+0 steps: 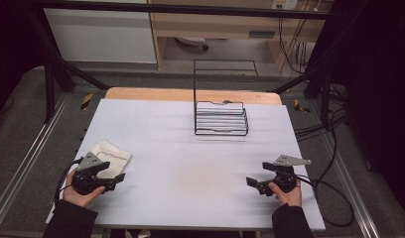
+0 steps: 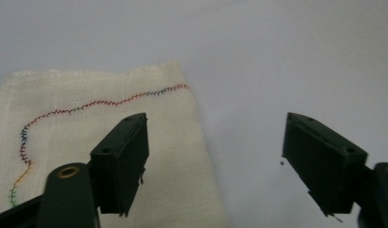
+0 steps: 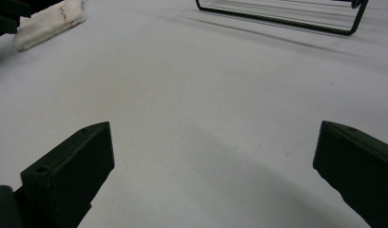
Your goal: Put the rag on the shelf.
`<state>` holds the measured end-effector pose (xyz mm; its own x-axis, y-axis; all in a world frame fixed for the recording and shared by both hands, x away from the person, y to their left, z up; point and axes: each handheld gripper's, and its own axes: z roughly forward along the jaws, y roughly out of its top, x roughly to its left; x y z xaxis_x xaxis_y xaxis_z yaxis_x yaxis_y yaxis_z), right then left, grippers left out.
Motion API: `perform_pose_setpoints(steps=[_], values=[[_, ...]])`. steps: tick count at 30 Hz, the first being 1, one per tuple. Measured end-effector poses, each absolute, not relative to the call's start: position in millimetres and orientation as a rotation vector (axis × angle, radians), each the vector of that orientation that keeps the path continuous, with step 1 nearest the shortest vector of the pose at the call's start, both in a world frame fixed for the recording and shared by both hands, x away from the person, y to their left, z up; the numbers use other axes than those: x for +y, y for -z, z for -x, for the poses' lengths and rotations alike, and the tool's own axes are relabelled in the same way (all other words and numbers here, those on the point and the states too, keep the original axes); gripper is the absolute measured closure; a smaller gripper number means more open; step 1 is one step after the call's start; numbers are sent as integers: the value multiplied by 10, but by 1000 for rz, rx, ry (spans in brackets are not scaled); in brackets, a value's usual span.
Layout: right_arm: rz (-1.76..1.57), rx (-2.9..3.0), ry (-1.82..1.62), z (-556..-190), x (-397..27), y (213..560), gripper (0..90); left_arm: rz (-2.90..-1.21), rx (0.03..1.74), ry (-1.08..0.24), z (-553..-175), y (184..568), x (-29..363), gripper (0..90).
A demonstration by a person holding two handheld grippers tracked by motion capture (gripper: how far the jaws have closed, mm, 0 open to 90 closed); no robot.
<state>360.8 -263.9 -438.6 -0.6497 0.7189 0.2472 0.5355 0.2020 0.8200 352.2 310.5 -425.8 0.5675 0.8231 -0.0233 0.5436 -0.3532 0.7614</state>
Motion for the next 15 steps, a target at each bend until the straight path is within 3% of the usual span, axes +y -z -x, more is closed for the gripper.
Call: perform_pose_setpoints(steps=[1, 2, 5, 15], values=[[-1208, 2281, -1431, -3608, -2639, 4386, 5, -2054, 1093, -472, -3529, 4261, 3107, 284], [-1208, 2280, -1430, -3608, -2640, 4386, 5, -2056, 1097, -470, -3534, 4265, 3106, 363], [-1210, 2282, -1428, -3608, -2640, 4386, 5, -2075, 1106, -476, -3546, 4272, 3088, 436], [-1210, 2281, -1428, -3608, -2641, 4386, 5, -2125, 1140, -452, -3611, 4350, 3036, 541]])
